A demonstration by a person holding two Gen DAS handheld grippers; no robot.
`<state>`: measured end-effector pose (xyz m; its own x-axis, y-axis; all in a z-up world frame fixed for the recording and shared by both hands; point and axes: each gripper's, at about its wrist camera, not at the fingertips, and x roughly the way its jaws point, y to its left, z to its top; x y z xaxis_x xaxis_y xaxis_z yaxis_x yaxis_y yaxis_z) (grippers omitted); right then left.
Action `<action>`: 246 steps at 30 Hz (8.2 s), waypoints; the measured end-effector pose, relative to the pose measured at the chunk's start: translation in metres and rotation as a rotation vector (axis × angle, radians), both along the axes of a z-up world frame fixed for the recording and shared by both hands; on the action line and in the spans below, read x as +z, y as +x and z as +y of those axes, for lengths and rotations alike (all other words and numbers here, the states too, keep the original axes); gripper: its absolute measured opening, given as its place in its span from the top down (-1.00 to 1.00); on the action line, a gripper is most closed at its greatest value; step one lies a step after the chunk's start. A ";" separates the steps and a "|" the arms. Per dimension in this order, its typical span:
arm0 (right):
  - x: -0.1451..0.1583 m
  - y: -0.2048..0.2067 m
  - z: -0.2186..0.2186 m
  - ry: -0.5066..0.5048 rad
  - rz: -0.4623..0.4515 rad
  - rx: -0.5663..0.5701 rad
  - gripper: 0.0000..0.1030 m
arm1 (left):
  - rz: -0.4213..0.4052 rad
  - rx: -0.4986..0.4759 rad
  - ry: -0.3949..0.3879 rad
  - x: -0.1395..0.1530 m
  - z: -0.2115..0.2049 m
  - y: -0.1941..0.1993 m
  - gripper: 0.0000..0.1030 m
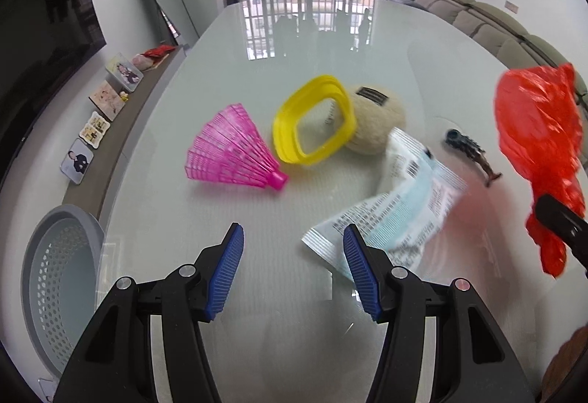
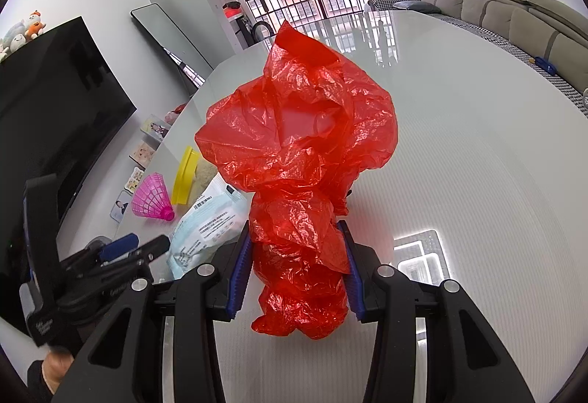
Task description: Collect trash
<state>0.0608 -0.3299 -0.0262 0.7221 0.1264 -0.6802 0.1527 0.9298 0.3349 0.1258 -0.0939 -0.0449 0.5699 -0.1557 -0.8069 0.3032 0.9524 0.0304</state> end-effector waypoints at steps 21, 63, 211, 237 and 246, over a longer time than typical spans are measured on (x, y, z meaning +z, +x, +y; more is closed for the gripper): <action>-0.002 -0.008 -0.002 0.024 -0.034 -0.031 0.18 | -0.034 -0.120 -0.043 0.018 -0.034 -0.006 -0.15; 0.003 -0.024 -0.021 0.043 -0.065 -0.117 0.18 | -0.003 -0.079 -0.041 0.002 -0.026 -0.009 -0.06; -0.009 0.033 0.194 -0.087 0.028 0.297 -0.37 | -0.102 0.403 -0.040 0.039 0.216 -0.058 -0.67; -0.038 0.075 -0.003 -0.163 0.145 0.040 -0.37 | -0.012 0.208 -0.047 0.012 0.079 -0.001 -0.67; -0.039 0.094 0.004 -0.252 0.166 0.049 -0.37 | -0.003 0.214 -0.044 0.007 0.068 0.017 -0.67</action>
<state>0.1550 -0.3255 -0.0652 0.5959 -0.0297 -0.8025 0.1393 0.9880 0.0669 0.1427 -0.0260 -0.0381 0.5959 -0.0662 -0.8003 0.0937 0.9955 -0.0125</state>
